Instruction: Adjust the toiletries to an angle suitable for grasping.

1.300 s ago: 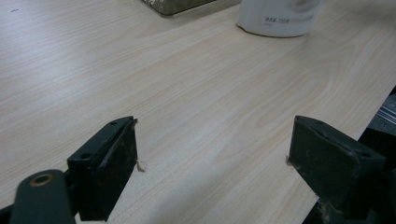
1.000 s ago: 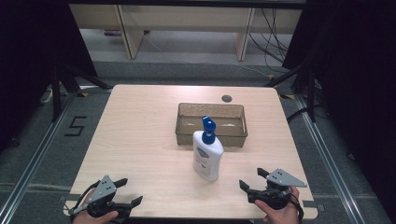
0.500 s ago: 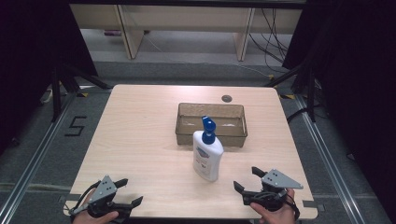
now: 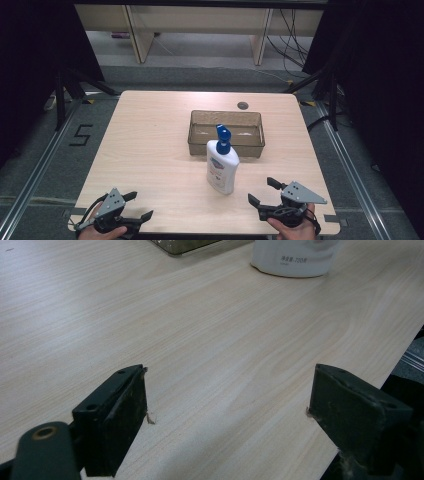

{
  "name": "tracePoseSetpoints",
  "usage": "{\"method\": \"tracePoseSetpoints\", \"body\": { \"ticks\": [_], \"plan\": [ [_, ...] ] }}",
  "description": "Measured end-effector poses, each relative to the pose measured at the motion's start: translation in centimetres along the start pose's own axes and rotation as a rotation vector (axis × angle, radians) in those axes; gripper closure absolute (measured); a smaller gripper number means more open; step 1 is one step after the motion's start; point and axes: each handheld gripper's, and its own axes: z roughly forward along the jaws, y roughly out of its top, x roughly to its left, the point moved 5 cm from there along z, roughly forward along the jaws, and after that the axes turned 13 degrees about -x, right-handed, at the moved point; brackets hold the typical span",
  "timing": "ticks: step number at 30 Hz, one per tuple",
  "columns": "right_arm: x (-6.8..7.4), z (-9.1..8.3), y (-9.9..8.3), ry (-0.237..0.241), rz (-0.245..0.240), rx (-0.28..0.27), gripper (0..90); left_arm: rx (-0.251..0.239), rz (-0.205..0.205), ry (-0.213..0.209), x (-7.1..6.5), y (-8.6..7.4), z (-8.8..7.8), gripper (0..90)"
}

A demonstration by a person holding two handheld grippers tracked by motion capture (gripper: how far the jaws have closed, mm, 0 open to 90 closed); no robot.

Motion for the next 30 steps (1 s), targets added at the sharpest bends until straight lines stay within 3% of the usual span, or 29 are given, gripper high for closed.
{"method": "tracePoseSetpoints", "body": {
  "ticks": [7, 8, 9, 14, 16, 17, 19, 21, 22, 25, 29, 30],
  "plan": [
    [0.4, 0.1, 0.5, 0.008, -0.003, -0.015, 15.4, -0.004, -0.003, -0.005, -0.1, 0.0, 0.0, 14.8],
    [0.8, 0.0, 0.5, 0.006, 0.035, -0.006, 15.4, -0.001, -0.003, 0.000, 0.0, 0.0, 0.0, 14.8],
    [0.6, 0.3, 0.6, 0.015, 0.006, -0.033, 15.4, 0.003, 0.004, -0.004, 0.0, 0.0, 0.0, 14.8],
    [1.3, 0.2, 1.4, 0.027, 0.037, -0.043, 15.5, 0.007, 0.005, 0.001, 0.0, 0.0, 0.0, 14.8],
    [1.2, 0.3, 1.6, 0.029, 0.012, -0.058, 15.4, 0.007, 0.003, -0.006, 0.0, 0.0, 0.0, 14.8],
    [1.4, 0.3, 1.6, 0.027, 0.029, -0.054, 15.5, 0.007, 0.004, -0.005, 0.0, 0.0, 0.0, 14.8],
    [1.4, 0.5, 1.7, 0.029, 0.015, -0.060, 15.5, 0.004, -0.002, 0.001, -0.1, 0.0, 0.0, 14.8],
    [1.8, 0.5, 1.7, 0.026, 0.053, -0.057, 15.5, 0.002, -0.001, -0.005, -0.1, 0.0, 0.0, 14.8],
    [1.5, 0.6, 1.9, 0.032, 0.010, -0.063, 15.5, 0.004, -0.001, 0.000, -0.1, 0.0, 0.0, 14.8],
    [1.7, 0.5, 2.0, 0.030, 0.026, -0.047, 15.5, 0.003, -0.002, 0.000, -0.1, 0.0, 0.0, 14.8],
    [1.7, 0.8, 2.6, 0.039, -0.001, -0.064, 16.0, 0.004, -0.004, 0.000, -0.1, 0.0, 0.0, 14.8],
    [1.9, 0.8, 2.7, 0.036, 0.019, -0.064, 16.1, 0.011, 0.002, 0.001, -0.1, 0.0, 0.0, 14.8]
  ]
}}
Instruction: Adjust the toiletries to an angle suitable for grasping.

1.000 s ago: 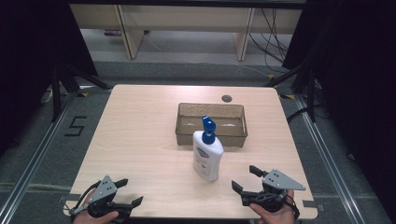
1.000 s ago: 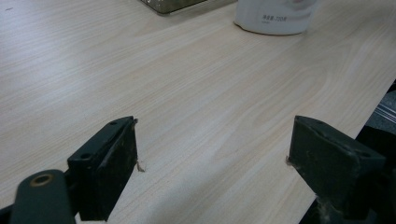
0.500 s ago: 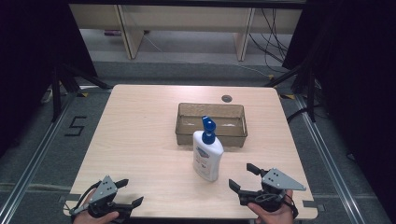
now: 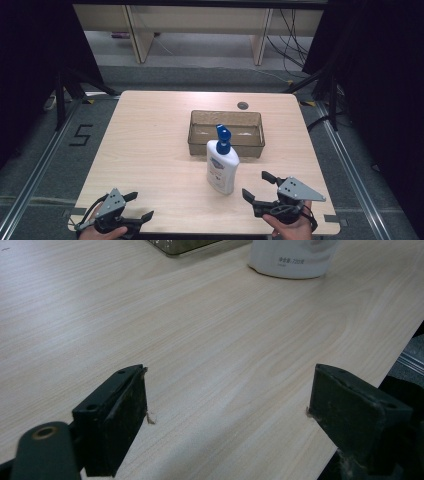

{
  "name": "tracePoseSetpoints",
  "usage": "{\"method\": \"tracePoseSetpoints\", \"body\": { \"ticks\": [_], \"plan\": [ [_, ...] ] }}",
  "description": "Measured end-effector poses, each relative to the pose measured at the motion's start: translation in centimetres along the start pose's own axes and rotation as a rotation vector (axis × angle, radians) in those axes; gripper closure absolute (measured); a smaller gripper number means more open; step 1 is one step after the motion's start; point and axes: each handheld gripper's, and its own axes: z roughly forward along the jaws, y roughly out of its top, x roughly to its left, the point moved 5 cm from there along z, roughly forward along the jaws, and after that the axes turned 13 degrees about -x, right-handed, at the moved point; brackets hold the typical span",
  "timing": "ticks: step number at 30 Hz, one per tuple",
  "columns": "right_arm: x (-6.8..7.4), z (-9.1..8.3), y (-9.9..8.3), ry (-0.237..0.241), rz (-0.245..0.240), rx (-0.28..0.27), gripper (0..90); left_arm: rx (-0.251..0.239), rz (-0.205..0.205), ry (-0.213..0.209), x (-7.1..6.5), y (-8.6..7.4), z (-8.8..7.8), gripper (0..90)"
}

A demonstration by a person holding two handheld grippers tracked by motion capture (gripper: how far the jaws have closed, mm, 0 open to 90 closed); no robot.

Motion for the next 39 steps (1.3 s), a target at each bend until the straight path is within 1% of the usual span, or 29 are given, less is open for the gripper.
{"method": "tracePoseSetpoints", "body": {
  "ticks": [1, 2, 3, 5, 7, 8, 9, 10, 11, 13, 14, 15, 16, 17, 18, 19, 20, 21, 22, 23, 24, 25, 27, 28, 30, 32, 34, 35, 39],
  "plan": [
    [-0.2, 0.0, 0.1, 0.004, -0.034, 0.001, 16.1, -0.004, -0.002, -0.002, 0.0, 0.0, 0.0, 14.8],
    [-0.3, 0.0, 0.2, -0.011, -0.038, 0.003, 16.1, -0.005, -0.004, -0.010, 0.0, 0.0, 0.1, 14.8],
    [-0.2, 0.1, 0.3, 0.001, -0.037, -0.006, 16.4, -0.006, -0.002, -0.011, 0.0, -0.1, 0.1, 14.9],
    [-0.3, 0.1, 0.7, -0.004, -0.054, -0.004, 17.0, -0.004, 0.000, -0.011, 0.0, 0.0, 0.1, 14.8],
    [-0.1, 0.1, 0.9, -0.005, -0.047, 0.006, 17.3, 0.002, 0.007, -0.002, 0.1, 0.0, 0.0, 14.8],
    [-0.1, 0.2, 1.1, 0.001, -0.060, -0.008, 17.7, -0.007, 0.004, -0.013, 0.1, -0.1, 0.1, 14.8],
    [0.1, 0.3, 1.2, 0.005, -0.037, -0.001, 17.9, -0.006, -0.002, -0.008, 0.1, -0.1, 0.1, 14.9],
    [0.0, 0.5, 1.6, -0.004, -0.073, -0.016, 18.1, -0.006, -0.001, -0.008, 0.1, -0.1, 0.1, 14.8],
    [0.1, 0.5, 1.7, 0.010, -0.065, 0.002, 18.1, -0.006, 0.004, -0.011, 0.1, -0.1, 0.1, 14.8],
    [0.3, 0.6, 2.0, 0.005, -0.062, -0.001, 18.1, -0.008, 0.004, -0.011, 0.1, -0.1, 0.1, 14.9],
    [0.3, 0.9, 2.2, 0.022, -0.065, -0.015, 18.1, 0.001, 0.008, -0.005, 0.1, 0.0, 0.0, 14.9],
    [0.4, 1.1, 2.7, 0.017, -0.084, -0.009, 18.3, 0.000, 0.003, -0.002, 0.1, 0.0, 0.0, 14.8],
    [0.6, 1.5, 3.1, 0.031, -0.085, -0.026, 18.3, -0.001, 0.001, -0.002, 0.1, 0.0, 0.0, 14.8],
    [0.7, 1.5, 3.3, 0.029, -0.073, -0.011, 18.4, -0.001, 0.001, -0.002, 0.1, 0.0, 0.0, 14.8],
    [0.7, 1.8, 3.5, 0.035, -0.090, -0.029, 18.5, -0.007, -0.001, -0.007, 0.1, 0.0, 0.0, 14.9],
    [0.9, 1.8, 3.6, 0.039, -0.069, -0.012, 18.5, 0.000, 0.002, -0.001, 0.1, 0.0, 0.0, 14.8],
    [0.9, 2.0, 3.8, 0.043, -0.082, -0.021, 18.6, -0.009, -0.001, -0.006, 0.1, 0.0, 0.0, 14.9],
    [0.9, 2.0, 4.0, 0.034, -0.074, -0.015, 18.6, -0.011, -0.002, -0.008, 0.1, 0.0, 0.1, 14.9],
    [0.8, 2.3, 4.2, 0.033, -0.094, -0.041, 18.6, -0.001, 0.001, -0.001, 0.1, 0.0, 0.0, 14.8],
    [0.8, 2.3, 4.2, 0.033, -0.094, -0.041, 18.6, -0.001, 0.001, -0.001, 0.1, 0.0, 0.0, 14.8],
    [0.9, 2.4, 4.4, 0.037, -0.080, -0.019, 18.7, 0.000, 0.002, -0.003, 0.1, 0.0, 0.0, 14.9],
    [0.9, 2.4, 4.5, 0.037, -0.071, -0.019, 18.9, -0.007, -0.002, -0.007, 0.1, 0.0, 0.0, 14.9],
    [0.9, 2.7, 4.8, 0.050, -0.076, -0.040, 19.1, 0.004, -0.001, -0.011, 0.0, 0.0, 0.0, 14.9],
    [0.8, 2.7, 4.9, 0.044, -0.087, -0.043, 19.1, 0.006, 0.001, -0.015, 0.0, 0.0, 0.0, 15.0],
    [0.9, 2.7, 5.1, 0.047, -0.085, -0.027, 19.6, 0.002, 0.001, -0.023, -0.1, -0.1, 0.1, 15.0],
    [0.9, 2.9, 5.4, 0.046, -0.107, -0.045, 19.6, 0.000, -0.002, -0.027, -0.1, -0.1, 0.1, 15.0],
    [1.2, 3.0, 5.5, 0.054, -0.072, -0.026, 19.7, -0.001, 0.000, -0.027, -0.1, -0.1, 0.1, 15.0],
    [1.0, 3.1, 5.7, 0.050, -0.101, -0.043, 19.8, 0.007, 0.002, -0.014, 0.0, -0.1, 0.0, 15.0],
    [1.2, 3.3, 5.8, 0.058, -0.081, -0.036, 20.0, -0.005, -0.005, -0.013, 0.0, 0.0, 0.0, 14.9]
  ]
}}
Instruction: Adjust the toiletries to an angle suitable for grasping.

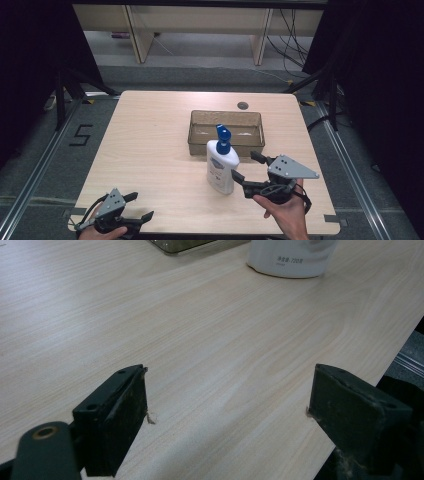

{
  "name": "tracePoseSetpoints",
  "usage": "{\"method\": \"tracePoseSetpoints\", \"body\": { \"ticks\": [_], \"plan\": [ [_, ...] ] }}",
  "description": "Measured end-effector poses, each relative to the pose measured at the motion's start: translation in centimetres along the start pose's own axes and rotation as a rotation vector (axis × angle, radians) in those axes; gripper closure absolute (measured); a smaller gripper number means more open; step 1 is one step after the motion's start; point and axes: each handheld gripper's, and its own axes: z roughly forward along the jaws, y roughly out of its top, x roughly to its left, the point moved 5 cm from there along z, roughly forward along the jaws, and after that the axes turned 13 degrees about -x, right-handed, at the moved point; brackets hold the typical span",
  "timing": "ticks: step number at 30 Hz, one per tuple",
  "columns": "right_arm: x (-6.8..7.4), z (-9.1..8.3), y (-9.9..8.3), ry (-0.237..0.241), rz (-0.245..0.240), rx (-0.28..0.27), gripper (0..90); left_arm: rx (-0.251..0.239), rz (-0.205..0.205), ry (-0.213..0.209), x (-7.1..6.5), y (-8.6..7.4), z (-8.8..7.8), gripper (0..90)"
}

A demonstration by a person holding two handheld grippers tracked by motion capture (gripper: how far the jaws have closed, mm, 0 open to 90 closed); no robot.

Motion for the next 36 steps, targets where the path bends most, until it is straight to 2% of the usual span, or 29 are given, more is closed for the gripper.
{"method": "tracePoseSetpoints", "body": {
  "ticks": [1, 2, 3, 6, 7, 8, 9, 12, 16, 17, 18, 20, 21, 22, 24, 26, 30, 31, 34, 36],
  "plan": [
    [-0.1, 0.1, 0.1, -0.001, -0.018, -0.010, 20.1, -0.005, -0.005, -0.005, 0.0, 0.0, 0.0, 14.9],
    [0.1, 0.3, 0.2, 0.004, 0.012, -0.004, 20.2, 0.009, 0.006, 0.003, 0.0, 0.0, -0.1, 14.9],
    [-0.1, 0.4, 0.3, 0.007, -0.008, -0.005, 20.3, 0.008, 0.006, 0.002, 0.1, 0.0, 0.0, 14.9],
    [0.0, 0.6, 0.5, 0.008, 0.005, 0.001, 21.0, -0.001, 0.002, -0.004, 0.1, 0.0, 0.0, 14.9],
    [0.0, 0.7, 0.7, 0.001, -0.002, -0.010, 21.1, 0.001, 0.001, -0.007, 0.1, 0.0, 0.0, 14.9],
    [-0.2, 0.8, 0.8, 0.005, -0.030, -0.017, 21.1, 0.000, 0.001, -0.004, 0.1, 0.0, 0.0, 14.9],
    [0.1, 0.8, 0.8, 0.011, 0.006, -0.003, 21.4, 0.001, 0.001, -0.003, 0.1, 0.0, 0.0, 14.9],
    [0.0, 1.4, 1.1, 0.026, -0.015, -0.028, 22.1, -0.004, -0.012, -0.004, 0.1, 0.0, 0.1, 14.9],
    [0.0, 2.0, 1.3, 0.031, -0.011, -0.026, 23.2, -0.003, -0.011, 0.004, 0.2, 0.0, 0.0, 14.9],
    [-0.1, 2.2, 1.4, 0.030, -0.024, -0.029, 23.4, -0.009, -0.020, 0.008, 0.3, 0.1, 0.1, 14.9],
    [0.1, 2.4, 1.4, 0.044, -0.003, -0.027, 23.7, 0.002, -0.016, 0.018, 0.3, 0.1, 0.0, 14.9],
    [0.1, 2.6, 1.4, 0.041, -0.001, -0.026, 24.3, 0.002, -0.016, 0.018, 0.4, 0.1, -0.1, 14.9],
    [0.0, 2.7, 1.4, 0.038, -0.028, -0.035, 25.0, -0.013, -0.025, 0.008, 0.3, 0.1, 0.1, 14.9],
    [0.1, 3.1, 1.3, 0.044, -0.016, -0.017, 25.1, -0.009, -0.021, 0.013, 0.3, 0.1, 0.1, 14.9],
    [0.0, 3.3, 1.3, 0.044, -0.024, -0.026, 25.2, 0.003, -0.012, 0.014, 0.4, 0.1, 0.0, 14.9],
    [0.1, 3.4, 1.3, 0.054, -0.004, -0.023, 25.8, -0.002, -0.018, 0.008, 0.4, 0.0, 0.1, 15.0],
    [0.0, 3.7, 1.6, 0.055, -0.029, -0.030, 27.2, -0.003, -0.018, 0.008, 0.4, 0.1, 0.3, 14.9],
    [0.2, 3.8, 1.7, 0.063, -0.007, -0.036, 27.5, -0.004, -0.023, 0.012, 0.4, 0.1, 0.3, 14.9],
    [0.0, 3.9, 1.9, 0.057, -0.026, -0.044, 28.8, 0.006, -0.014, 0.016, 0.5, 0.1, 0.3, 14.9],
    [0.0, 4.1, 2.0, 0.064, -0.016, -0.045, 29.2, -0.002, -0.021, 0.009, 0.5, 0.1, 0.4, 14.9]
  ]
}}
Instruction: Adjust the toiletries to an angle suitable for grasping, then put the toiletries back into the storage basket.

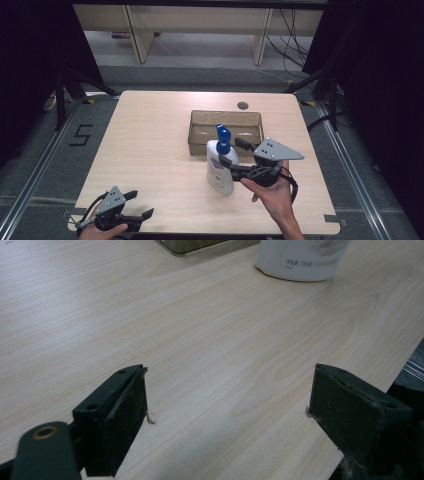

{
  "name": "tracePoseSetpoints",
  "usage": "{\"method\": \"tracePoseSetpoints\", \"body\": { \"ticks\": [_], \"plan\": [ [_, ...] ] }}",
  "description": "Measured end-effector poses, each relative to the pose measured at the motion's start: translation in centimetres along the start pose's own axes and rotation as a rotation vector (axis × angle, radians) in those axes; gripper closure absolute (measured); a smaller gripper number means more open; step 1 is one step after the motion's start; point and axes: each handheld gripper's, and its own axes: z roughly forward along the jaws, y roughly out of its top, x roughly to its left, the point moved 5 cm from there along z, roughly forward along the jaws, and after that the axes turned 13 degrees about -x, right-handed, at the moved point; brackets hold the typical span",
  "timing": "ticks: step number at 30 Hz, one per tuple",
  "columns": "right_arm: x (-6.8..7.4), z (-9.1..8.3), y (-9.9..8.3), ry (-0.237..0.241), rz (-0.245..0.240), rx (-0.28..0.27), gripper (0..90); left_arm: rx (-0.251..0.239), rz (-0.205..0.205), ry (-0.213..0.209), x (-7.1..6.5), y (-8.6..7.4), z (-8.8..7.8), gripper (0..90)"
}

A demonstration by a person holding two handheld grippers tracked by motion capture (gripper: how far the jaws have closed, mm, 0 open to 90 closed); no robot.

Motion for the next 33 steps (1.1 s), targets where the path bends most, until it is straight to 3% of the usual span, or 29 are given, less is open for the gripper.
{"method": "tracePoseSetpoints", "body": {
  "ticks": [4, 5, 8, 10, 11, 14, 15, 17, 25, 26, 27, 28, 29, 31, 33],
  "plan": [
    [0.1, 0.3, -0.1, 0.010, 0.013, 0.011, 31.4, 0.005, -0.002, 0.006, 0.0, -0.1, 0.1, 14.9],
    [-0.2, 0.3, -0.1, -0.002, -0.017, 0.014, 31.6, 0.003, -0.001, 0.008, 0.0, -0.1, 0.1, 14.9],
    [-0.1, 0.5, -0.2, -0.001, 0.013, 0.010, 32.3, 0.002, 0.003, 0.008, 0.0, -0.1, -0.1, 14.9],
    [-0.3, 0.6, -0.2, -0.012, -0.007, 0.011, 32.6, 0.000, 0.007, 0.004, 0.0, 0.0, -0.3, 14.9],
    [-0.2, 0.6, -0.3, -0.013, 0.015, 0.017, 32.8, -0.004, 0.008, 0.003, -0.1, 0.0, -0.3, 14.9],
    [-0.4, 0.8, -0.3, -0.018, -0.014, 0.014, 33.3, -0.002, 0.010, 0.001, -0.1, -0.1, -0.2, 14.9],
    [-0.2, 0.8, -0.2, -0.009, 0.021, 0.013, 33.6, -0.002, 0.011, 0.000, -0.1, 0.0, -0.2, 14.9],
    [-0.3, 0.9, -0.1, -0.022, 0.030, -0.003, 33.7, -0.008, 0.005, -0.001, -0.2, -0.1, -0.2, 14.9],
    [-0.7, 1.2, 0.0, -0.013, 0.000, 0.009, 34.6, -0.013, 0.018, 0.001, -0.3, 0.1, -0.4, 14.9],
    [-0.5, 1.3, 0.0, -0.007, 0.025, 0.003, 34.8, -0.013, 0.012, 0.001, -0.4, 0.0, -0.4, 14.9],
    [-0.6, 1.3, 0.2, -0.015, 0.001, 0.003, 35.0, -0.010, 0.016, 0.000, -0.3, 0.0, -0.4, 14.9],
    [-0.4, 1.4, 0.2, -0.010, 0.016, -0.004, 35.1, -0.010, 0.016, 0.000, -0.3, 0.0, -0.4, 14.9],
    [-0.5, 1.5, 0.4, -0.011, -0.017, -0.009, 35.6, -0.007, 0.020, -0.002, -0.3, 0.0, -0.5, 14.9],
    [-0.2, 1.7, 0.5, 0.004, 0.008, 0.000, 36.6, -0.009, 0.020, 0.001, -0.4, 0.0, -0.5, 14.9],
    [-0.2, 1.8, 0.4, -0.007, 0.001, 0.004, 37.3, -0.008, 0.024, -0.008, -0.5, 0.0, -0.5, 15.0]
  ]
}}
